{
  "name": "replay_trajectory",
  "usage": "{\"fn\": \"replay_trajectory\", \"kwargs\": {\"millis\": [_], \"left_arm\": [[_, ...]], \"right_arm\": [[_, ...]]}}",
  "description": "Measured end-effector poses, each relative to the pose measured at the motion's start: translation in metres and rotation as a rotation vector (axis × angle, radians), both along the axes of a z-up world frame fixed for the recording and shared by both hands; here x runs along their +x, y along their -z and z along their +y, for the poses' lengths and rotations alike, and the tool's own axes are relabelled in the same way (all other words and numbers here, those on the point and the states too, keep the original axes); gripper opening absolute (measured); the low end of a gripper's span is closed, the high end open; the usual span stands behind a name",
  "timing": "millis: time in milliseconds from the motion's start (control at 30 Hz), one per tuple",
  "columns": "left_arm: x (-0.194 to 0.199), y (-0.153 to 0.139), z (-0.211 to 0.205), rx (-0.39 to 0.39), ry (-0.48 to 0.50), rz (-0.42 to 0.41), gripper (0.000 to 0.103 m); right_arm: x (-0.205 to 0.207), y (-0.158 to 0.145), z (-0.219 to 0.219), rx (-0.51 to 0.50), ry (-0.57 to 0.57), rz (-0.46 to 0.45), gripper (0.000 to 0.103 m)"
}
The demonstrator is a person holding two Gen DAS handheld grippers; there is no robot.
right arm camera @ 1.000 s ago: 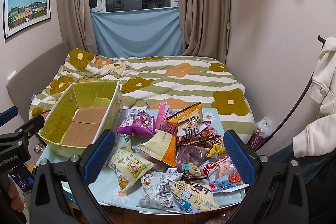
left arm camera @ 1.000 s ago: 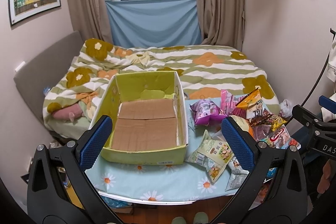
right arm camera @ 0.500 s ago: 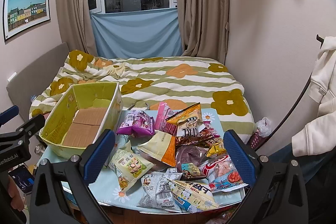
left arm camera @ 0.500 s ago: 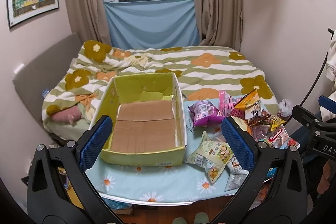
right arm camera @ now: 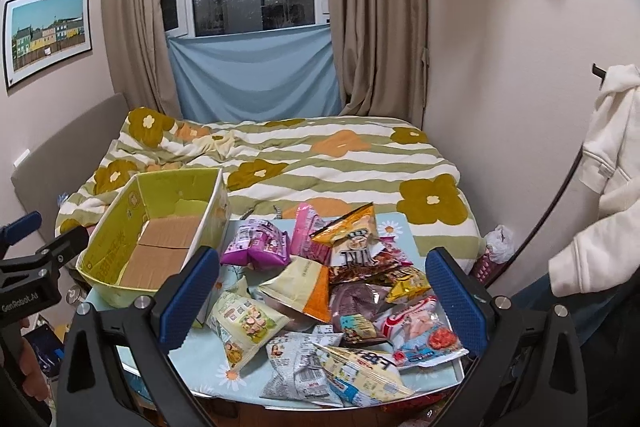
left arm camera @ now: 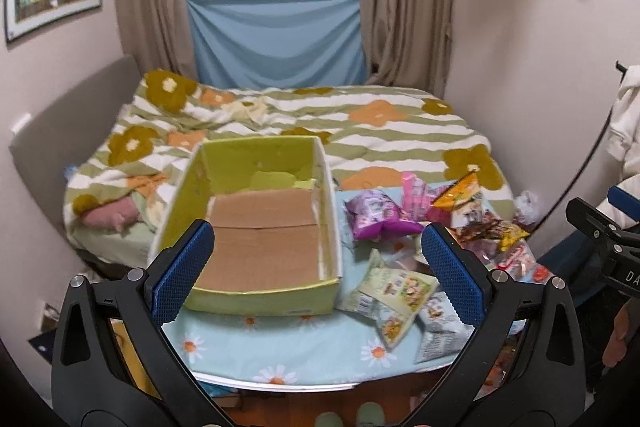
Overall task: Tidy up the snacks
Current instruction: 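Grasp the cream-orange bag with left gripper while right grasps gold Pillows bag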
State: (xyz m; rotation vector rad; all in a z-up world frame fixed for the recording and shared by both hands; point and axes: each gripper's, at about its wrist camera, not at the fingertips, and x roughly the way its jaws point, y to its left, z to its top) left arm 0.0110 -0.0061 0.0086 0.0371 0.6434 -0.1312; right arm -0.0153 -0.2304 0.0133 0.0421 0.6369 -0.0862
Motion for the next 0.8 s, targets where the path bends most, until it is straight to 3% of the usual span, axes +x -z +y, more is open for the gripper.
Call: {"fn": "replay_trajectory", "kwargs": {"millis": [133,300,500,800], "left_arm": [[0.013,0.006,-0.011,-0.011,0.077,0.05,0.103],[0.03,0.024,-0.042,0.006,0.144,0.078,0.103],[0.058,0.058,-0.094,0.031,0.165,0.152,0.103],[0.104,0.125,-0.165,0.073,0.176,0.288,0.103]], "right_arm": [[-0.01,-0.001,-0.011,-0.022,0.052,0.021,0.103],[-0.013,0.019,-0.036,-0.006,0.109,0.087,0.103],[-0.009,0.059,-0.081,0.027,0.15,0.151,0.103],[0.034,0.122,-0.13,0.062,0.086,0.262,0.103]]}}
